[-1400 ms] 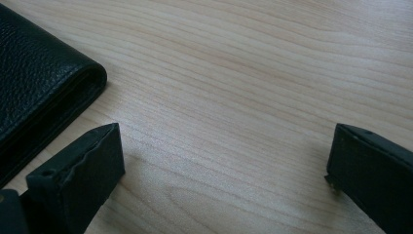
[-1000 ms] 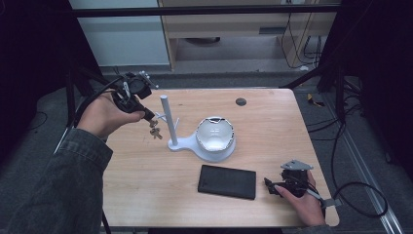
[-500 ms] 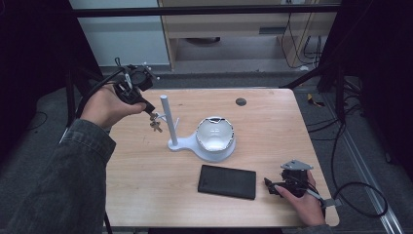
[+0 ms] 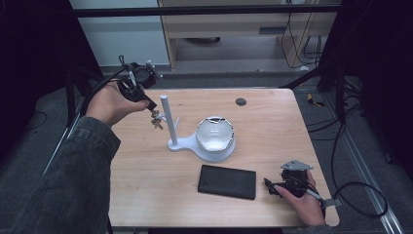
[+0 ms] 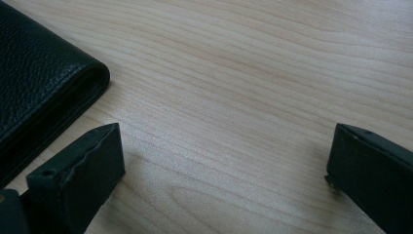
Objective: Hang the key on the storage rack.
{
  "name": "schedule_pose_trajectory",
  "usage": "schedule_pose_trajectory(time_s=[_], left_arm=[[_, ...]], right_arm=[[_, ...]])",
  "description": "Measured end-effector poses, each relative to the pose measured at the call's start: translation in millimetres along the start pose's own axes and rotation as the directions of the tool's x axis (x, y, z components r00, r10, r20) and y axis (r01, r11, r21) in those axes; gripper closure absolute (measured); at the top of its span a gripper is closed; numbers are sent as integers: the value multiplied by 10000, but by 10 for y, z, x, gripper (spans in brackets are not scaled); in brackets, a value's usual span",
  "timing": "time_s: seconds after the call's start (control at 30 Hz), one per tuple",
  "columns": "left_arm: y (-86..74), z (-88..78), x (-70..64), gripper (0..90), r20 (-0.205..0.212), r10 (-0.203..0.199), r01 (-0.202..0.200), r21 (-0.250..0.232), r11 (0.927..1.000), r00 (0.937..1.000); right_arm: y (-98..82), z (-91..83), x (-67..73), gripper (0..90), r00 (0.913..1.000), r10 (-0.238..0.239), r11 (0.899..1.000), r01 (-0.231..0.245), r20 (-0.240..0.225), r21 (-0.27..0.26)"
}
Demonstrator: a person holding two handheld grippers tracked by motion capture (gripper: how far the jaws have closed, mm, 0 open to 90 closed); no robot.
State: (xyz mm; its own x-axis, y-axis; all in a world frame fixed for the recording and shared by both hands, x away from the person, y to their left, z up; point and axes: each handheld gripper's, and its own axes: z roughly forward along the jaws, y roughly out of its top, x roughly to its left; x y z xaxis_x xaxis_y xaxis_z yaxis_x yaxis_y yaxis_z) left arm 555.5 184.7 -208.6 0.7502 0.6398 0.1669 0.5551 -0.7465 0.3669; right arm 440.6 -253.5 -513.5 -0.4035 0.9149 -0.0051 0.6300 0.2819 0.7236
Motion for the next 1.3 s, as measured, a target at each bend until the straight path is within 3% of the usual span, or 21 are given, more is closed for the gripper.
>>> schedule_pose_trajectory(time_s=[0.43,0.53,0.57,0.63,1.0,1.1,1.3], left_arm=[[87,103,-93,884,-258,237,-238,-35,9997,9994],[68,107,-103,862,-458,246,-267,-458,9986,9986],[55,98,-104,803,-564,213,-247,-597,9979,9982],[8,77,-112,775,-435,213,-247,-803,9965,9988],[-358,77,-277,681,-533,64,-168,-1980,9801,9986],[-414,86,-337,644,-751,183,-353,-2309,9723,9970],[-456,57,-492,617,-755,445,-648,-2923,9541,9962]], right_arm=[[-1,-2,7,5,10000,-1,10000,1,-36,3],[-1,-2,7,4,10000,-1,10000,1,-41,3],[-1,-2,7,5,10000,-6,10000,6,-42,3],[-1,-2,7,5,10000,-5,10000,5,-41,3],[-1,-2,9,4,10000,-1,10000,1,-39,1],[-1,-4,8,4,10000,-5,10000,5,-35,19],[-1,-3,8,4,10000,-7,10000,7,-35,14]])
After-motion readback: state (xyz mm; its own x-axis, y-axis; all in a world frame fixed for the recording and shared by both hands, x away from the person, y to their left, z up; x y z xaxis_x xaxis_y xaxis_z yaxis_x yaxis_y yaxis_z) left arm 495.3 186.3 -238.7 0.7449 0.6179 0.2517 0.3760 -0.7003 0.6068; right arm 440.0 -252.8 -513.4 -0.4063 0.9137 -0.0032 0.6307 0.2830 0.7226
